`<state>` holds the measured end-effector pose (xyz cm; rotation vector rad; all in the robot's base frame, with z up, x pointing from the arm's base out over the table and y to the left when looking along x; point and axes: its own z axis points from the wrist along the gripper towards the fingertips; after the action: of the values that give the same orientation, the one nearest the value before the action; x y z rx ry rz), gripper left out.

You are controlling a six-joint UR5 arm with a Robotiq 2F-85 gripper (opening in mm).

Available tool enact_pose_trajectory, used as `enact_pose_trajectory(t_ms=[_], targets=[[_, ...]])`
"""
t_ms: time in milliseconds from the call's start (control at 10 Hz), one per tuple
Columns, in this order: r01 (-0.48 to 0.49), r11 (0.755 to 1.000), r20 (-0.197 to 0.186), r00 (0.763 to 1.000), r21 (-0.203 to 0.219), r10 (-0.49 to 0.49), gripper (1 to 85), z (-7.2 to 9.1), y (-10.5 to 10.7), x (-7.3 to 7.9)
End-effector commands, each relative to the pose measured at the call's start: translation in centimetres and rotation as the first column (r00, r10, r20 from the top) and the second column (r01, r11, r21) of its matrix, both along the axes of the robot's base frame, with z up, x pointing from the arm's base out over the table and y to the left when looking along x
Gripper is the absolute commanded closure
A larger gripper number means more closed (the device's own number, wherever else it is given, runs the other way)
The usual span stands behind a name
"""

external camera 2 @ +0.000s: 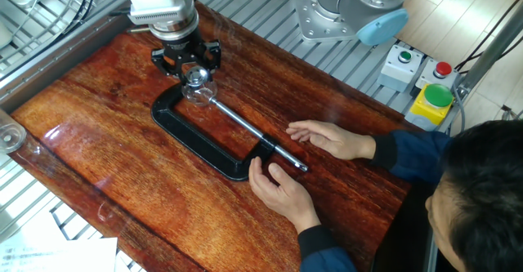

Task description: Screw the lid onto the jar

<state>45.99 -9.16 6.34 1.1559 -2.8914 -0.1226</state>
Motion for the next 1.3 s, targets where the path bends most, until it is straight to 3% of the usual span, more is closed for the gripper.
enact_pose_trajectory(t_ms=[0, 500, 700, 1000, 1200], targets=[[0.021, 1.0, 0.013, 1.0, -0.011, -0.021, 66.3, 0.1, 0.4, 0.4], [-0.047, 0.999, 0.03, 0.998, 0.021, 0.046, 32.0, -0.1, 0.4, 0.8], [-0.049, 0.999, 0.041, 0.998, 0.018, 0.048, 28.0, -0.3, 0.1, 0.9], [-0.045, 0.999, 0.054, 0.997, -0.017, 0.046, 22.7, 0.5, -1.2, 1.8], [-0.01, 0.999, 0.085, 0.996, -0.05, 0.014, 20.3, 0.2, -1.8, 2.3]])
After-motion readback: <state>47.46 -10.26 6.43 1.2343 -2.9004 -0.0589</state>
